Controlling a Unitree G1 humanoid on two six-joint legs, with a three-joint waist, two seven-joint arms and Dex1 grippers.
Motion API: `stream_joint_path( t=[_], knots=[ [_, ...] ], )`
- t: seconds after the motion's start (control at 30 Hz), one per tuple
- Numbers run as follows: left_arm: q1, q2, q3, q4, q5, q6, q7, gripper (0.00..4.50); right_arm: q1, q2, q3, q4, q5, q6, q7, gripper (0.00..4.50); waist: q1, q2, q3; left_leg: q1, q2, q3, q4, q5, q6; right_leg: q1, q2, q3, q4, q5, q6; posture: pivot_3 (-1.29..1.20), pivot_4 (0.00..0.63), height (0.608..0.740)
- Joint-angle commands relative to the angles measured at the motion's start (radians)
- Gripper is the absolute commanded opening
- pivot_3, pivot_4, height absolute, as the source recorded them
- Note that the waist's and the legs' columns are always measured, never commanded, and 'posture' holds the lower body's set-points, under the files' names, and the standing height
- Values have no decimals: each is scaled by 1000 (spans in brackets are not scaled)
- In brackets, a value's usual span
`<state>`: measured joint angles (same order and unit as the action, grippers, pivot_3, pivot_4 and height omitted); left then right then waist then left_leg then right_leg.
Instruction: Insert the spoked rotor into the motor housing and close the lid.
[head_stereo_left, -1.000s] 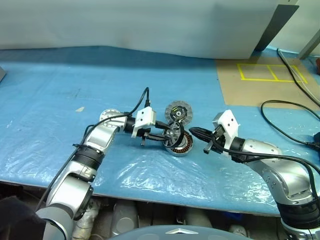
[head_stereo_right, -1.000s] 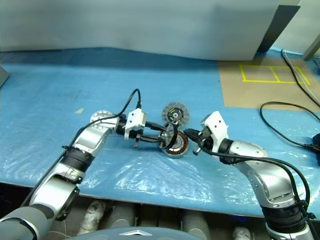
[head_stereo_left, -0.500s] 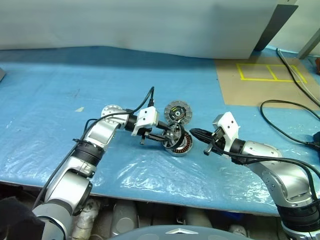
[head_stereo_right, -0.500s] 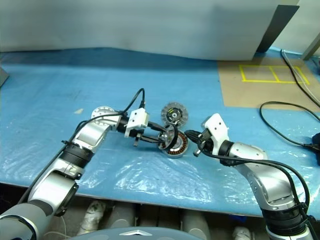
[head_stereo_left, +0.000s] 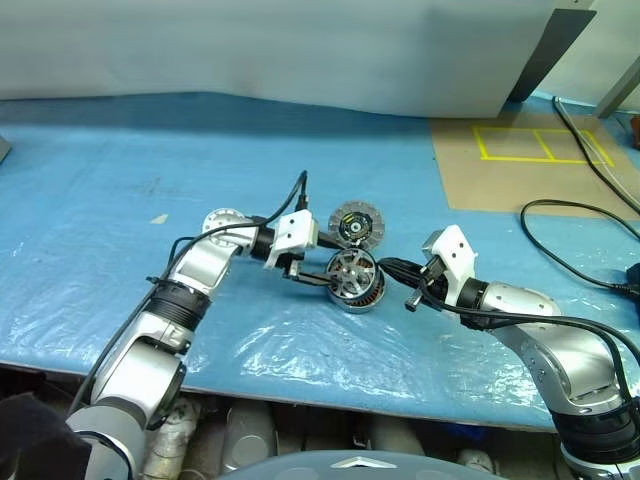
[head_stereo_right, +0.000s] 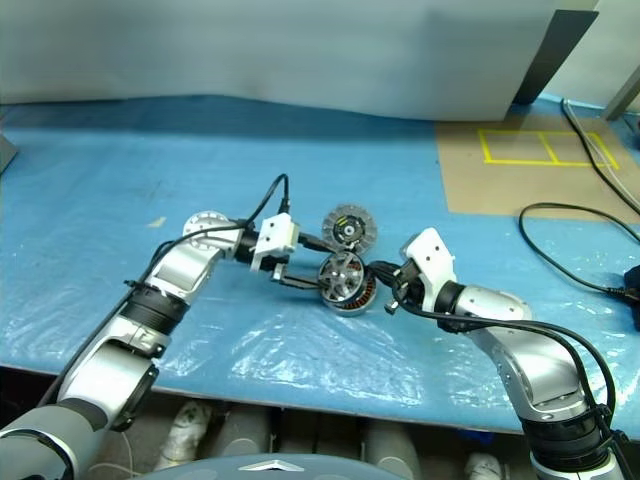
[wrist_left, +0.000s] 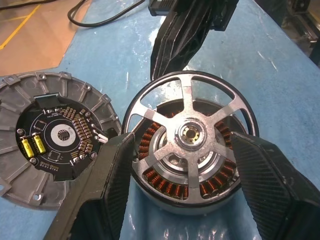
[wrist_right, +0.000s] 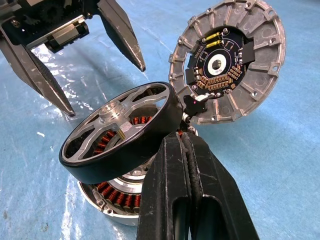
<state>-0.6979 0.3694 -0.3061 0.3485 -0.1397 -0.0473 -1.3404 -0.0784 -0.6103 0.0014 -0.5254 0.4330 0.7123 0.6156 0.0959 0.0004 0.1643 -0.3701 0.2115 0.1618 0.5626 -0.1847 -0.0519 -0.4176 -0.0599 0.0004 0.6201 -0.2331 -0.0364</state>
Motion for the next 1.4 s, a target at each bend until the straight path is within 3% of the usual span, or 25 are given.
stream_joint_path(
  t=[0.03,0.53,0.7,0.9,1.07,1.4],
  knots=[
    [-3,16,25,-21,-17,-13,0,3193,-6,-2,-8,-17,7,-19,10,0,0,0,0,0,0,0,0,0,0,0,0,0,0,0,0,0,150,740],
    [7,26,18,-46,-36,20,-17,3193,105,-171,-159,5,-10,-65,104,0,2,0,0,0,0,0,0,0,0,0,0,0,0,-1,-2,0,150,740],
    [16,33,36,-72,-55,47,-7,3193,82,-162,-185,21,6,-69,99,0,1,0,0,0,0,0,0,0,0,0,0,0,0,-2,-3,0,150,740],
    [119,84,108,-215,-170,229,10,3193,-28,-73,-41,-43,44,-30,96,0,-11,0,0,1,1,0,0,0,0,0,0,0,1,-2,-4,0,150,740],
    [228,78,239,-274,-258,315,149,3193,-140,14,117,57,11,-50,129,0,-13,1,0,0,1,0,0,0,0,0,0,-1,0,-3,-4,0,150,740],
    [339,67,275,-357,-269,343,273,3193,-237,68,182,275,-45,-124,195,0,-8,1,0,-1,1,0,1,0,0,0,0,-1,0,-3,-4,0,150,740]
  ],
)
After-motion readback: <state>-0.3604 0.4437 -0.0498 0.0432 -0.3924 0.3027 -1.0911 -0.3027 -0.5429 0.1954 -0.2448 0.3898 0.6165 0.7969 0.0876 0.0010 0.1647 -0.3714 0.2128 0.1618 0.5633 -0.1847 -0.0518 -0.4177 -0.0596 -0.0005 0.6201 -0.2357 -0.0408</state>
